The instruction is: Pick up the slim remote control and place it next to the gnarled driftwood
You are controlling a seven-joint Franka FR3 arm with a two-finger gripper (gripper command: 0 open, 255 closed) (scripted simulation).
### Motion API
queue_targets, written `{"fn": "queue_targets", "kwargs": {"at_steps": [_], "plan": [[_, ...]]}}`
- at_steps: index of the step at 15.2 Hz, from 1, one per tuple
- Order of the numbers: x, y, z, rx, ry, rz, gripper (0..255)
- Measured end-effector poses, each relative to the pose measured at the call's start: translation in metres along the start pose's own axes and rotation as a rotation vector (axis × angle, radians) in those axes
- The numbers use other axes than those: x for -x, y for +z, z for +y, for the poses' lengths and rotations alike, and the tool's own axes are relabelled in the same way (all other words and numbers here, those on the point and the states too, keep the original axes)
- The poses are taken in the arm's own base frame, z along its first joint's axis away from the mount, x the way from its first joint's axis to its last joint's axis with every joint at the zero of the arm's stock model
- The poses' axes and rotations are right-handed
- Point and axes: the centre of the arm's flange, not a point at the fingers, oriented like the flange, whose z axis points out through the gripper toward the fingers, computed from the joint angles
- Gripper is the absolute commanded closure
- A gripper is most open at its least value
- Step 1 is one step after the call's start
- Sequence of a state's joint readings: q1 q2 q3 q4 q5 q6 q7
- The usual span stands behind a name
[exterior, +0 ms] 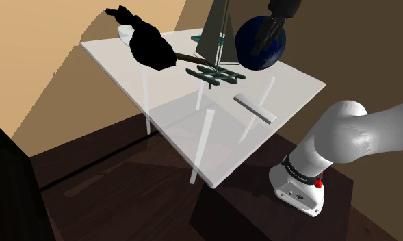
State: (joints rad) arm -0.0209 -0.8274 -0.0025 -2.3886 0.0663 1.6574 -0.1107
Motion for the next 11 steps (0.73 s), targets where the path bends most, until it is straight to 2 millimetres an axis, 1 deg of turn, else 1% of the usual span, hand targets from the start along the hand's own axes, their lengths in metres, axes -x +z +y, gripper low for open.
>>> {"fn": "queue_targets", "kwargs": {"at_steps": [1,3,4,7,8,11], "plan": [[0.0,0.0,0.0,0.0,0.0,0.0,0],[0.002,0.014,0.008,0.005,0.001,-0.006,0],[0.004,0.024,0.011,0.008,0.001,-0.01,0],[0.012,0.056,0.029,0.019,0.003,-0.025,0],[0.017,0.069,0.034,0.023,0.003,-0.029,0],[0.019,0.102,0.05,0.035,0.004,-0.045,0]]}}
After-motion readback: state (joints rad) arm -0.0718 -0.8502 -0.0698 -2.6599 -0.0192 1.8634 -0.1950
